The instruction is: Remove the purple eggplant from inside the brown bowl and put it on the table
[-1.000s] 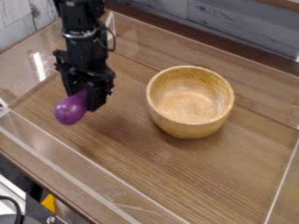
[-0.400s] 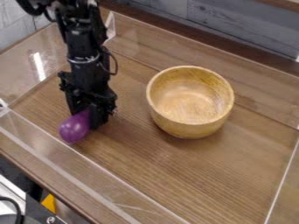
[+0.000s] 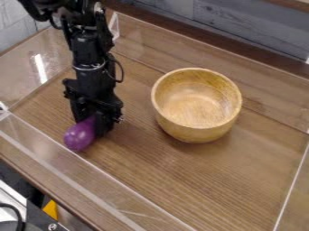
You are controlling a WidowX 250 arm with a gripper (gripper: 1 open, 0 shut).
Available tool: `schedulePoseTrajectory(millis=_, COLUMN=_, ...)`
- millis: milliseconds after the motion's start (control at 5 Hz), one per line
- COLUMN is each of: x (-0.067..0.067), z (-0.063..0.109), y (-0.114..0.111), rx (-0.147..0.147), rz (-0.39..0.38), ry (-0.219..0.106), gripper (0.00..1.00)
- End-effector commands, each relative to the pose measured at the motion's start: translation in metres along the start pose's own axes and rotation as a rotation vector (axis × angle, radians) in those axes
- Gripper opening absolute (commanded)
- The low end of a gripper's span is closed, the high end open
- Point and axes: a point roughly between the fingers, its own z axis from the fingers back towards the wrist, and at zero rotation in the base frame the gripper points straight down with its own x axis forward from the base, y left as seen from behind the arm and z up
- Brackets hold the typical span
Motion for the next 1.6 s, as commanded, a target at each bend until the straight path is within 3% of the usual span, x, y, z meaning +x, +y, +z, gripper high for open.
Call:
schedulePoseTrajectory(millis=0, x=0.005, z=0.001, y=-0.002, rx=0.005, rz=-0.004, ry=-0.015, gripper=0.0)
schedulePoseTrajectory(millis=200, x=0.005, z=0.0, y=-0.004, rx=-0.003, rz=-0.001, ry=-0.014, gripper=1.0)
schedulePoseTrajectory(millis=1000, x=0.006, z=0.015, y=-0.012, rx=-0.051, rz=0.013, ry=-0.033, gripper=1.0)
schedulePoseTrajectory(millis=1400, x=0.005, z=0.023, y=-0.01, rx=-0.05, rz=0.022, ry=-0.031, gripper=1.0)
